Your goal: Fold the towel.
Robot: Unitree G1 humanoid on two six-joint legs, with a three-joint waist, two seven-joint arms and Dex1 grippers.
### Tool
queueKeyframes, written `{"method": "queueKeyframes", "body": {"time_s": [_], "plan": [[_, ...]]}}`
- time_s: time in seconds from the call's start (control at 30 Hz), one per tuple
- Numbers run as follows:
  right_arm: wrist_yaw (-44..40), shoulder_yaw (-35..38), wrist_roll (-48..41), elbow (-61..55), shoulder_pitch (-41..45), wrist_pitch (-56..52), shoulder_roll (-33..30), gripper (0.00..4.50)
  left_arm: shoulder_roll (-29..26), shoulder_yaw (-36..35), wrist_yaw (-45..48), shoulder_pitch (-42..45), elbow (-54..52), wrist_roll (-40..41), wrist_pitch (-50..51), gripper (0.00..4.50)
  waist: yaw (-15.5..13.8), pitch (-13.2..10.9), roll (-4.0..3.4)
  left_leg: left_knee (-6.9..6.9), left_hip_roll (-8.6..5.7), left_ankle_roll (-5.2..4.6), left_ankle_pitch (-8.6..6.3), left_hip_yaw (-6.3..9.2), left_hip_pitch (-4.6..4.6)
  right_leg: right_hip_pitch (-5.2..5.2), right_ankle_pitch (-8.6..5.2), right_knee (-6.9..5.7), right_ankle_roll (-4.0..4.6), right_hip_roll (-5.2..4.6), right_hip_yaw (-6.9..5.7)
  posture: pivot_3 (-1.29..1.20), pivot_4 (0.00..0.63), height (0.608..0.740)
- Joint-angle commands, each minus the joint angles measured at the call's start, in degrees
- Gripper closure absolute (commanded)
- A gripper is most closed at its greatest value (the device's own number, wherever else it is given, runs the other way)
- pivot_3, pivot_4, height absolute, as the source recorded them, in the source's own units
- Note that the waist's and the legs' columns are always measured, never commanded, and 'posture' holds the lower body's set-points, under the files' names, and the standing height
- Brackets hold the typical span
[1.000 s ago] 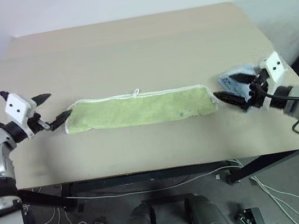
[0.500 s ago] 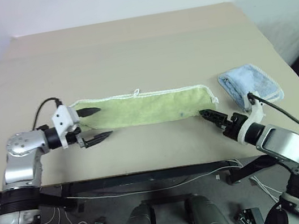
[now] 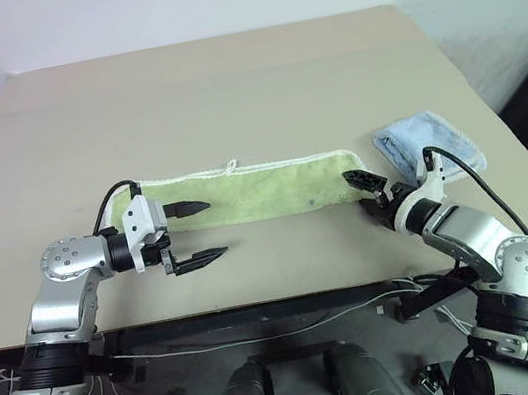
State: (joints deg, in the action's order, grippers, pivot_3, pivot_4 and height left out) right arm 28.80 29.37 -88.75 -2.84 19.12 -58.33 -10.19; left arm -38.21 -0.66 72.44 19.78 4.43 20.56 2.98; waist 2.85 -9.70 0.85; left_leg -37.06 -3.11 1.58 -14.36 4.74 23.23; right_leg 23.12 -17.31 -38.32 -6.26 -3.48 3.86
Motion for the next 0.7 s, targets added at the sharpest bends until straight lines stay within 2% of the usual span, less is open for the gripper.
{"method": "queueKeyframes", "body": {"time_s": [0.03,0.07,0.17,0.47,0.5,0.53,0.57,0.6,0.7], "plan": [[-0.12,-0.67,3.91,3.79,1.44,4.59,-0.33,0.01,-0.18,-0.09,-0.23,-0.67,-2.48,0.78,0.04,0.00,-0.14,0.01,0.01,0.00,0.00,0.00,0.00,0.00,-0.02,-0.02,0.00,0.00,0.00,0.00,0.00,0.00,0.150,0.740],[0.09,-0.85,4.26,4.01,1.65,5.34,-0.18,0.01,-0.19,-0.07,-0.28,-0.82,-2.70,0.77,0.12,0.00,-0.16,0.01,0.01,0.00,0.00,0.00,0.00,0.00,-0.04,-0.04,0.00,0.01,0.00,0.00,0.00,0.00,0.150,0.740],[0.87,-1.16,4.24,3.70,1.36,6.94,0.30,0.59,-0.30,-0.14,-0.37,-1.13,-3.04,0.80,0.22,0.00,-0.28,0.01,0.01,0.00,0.00,0.00,0.00,0.00,-0.05,-0.05,0.00,0.01,0.00,-0.01,0.00,0.00,0.150,0.740],[1.82,-0.50,2.68,1.08,-0.30,10.76,-0.42,3.71,-0.11,0.12,-0.67,-1.44,-2.60,0.22,-0.59,0.00,-0.42,0.00,0.00,0.01,-0.04,0.00,0.00,0.01,0.04,0.02,0.00,0.04,0.00,-0.07,0.00,0.00,0.150,0.740],[1.74,0.35,2.07,0.29,-0.43,11.43,-1.13,3.71,-0.01,0.22,-0.69,-1.25,-2.36,0.10,-0.77,0.00,-0.48,0.00,0.00,0.01,-0.04,0.00,0.00,0.01,0.03,0.01,0.00,0.04,0.00,-0.07,0.00,0.00,0.150,0.740],[1.52,1.16,1.37,-0.51,-0.55,11.87,-1.88,4.11,0.05,0.26,-0.70,-1.12,-2.19,0.04,-0.92,0.00,-0.57,0.00,-0.01,0.01,-0.04,0.00,0.00,0.02,0.04,0.00,0.00,0.06,0.00,-0.07,-0.01,0.00,0.150,0.740],[1.17,1.75,0.53,-1.34,-0.71,12.02,-2.80,4.20,0.08,0.28,-0.70,-1.04,-2.04,-0.01,-1.02,0.00,-0.67,0.00,-0.02,0.01,-0.06,0.00,0.00,0.02,0.04,0.00,0.00,0.07,0.00,-0.09,-0.01,0.00,0.150,0.740],[0.90,2.12,-0.33,-2.24,-0.86,11.98,-3.97,4.48,0.07,0.29,-0.70,-0.99,-1.87,-0.07,-1.16,0.00,-0.78,-0.01,-0.02,0.01,-0.06,-0.01,0.00,0.02,0.06,0.00,0.00,0.08,0.00,-0.10,-0.01,0.00,0.150,0.740],[-0.23,2.35,-1.16,-3.88,-0.81,11.30,-8.29,4.48,0.11,0.31,-0.74,-0.96,-1.43,-0.24,-1.52,0.00,-0.87,-0.03,-0.05,0.01,-0.08,-0.02,-0.01,0.02,0.11,0.02,0.00,0.13,0.00,-0.10,-0.02,0.00,0.150,0.740]]}}
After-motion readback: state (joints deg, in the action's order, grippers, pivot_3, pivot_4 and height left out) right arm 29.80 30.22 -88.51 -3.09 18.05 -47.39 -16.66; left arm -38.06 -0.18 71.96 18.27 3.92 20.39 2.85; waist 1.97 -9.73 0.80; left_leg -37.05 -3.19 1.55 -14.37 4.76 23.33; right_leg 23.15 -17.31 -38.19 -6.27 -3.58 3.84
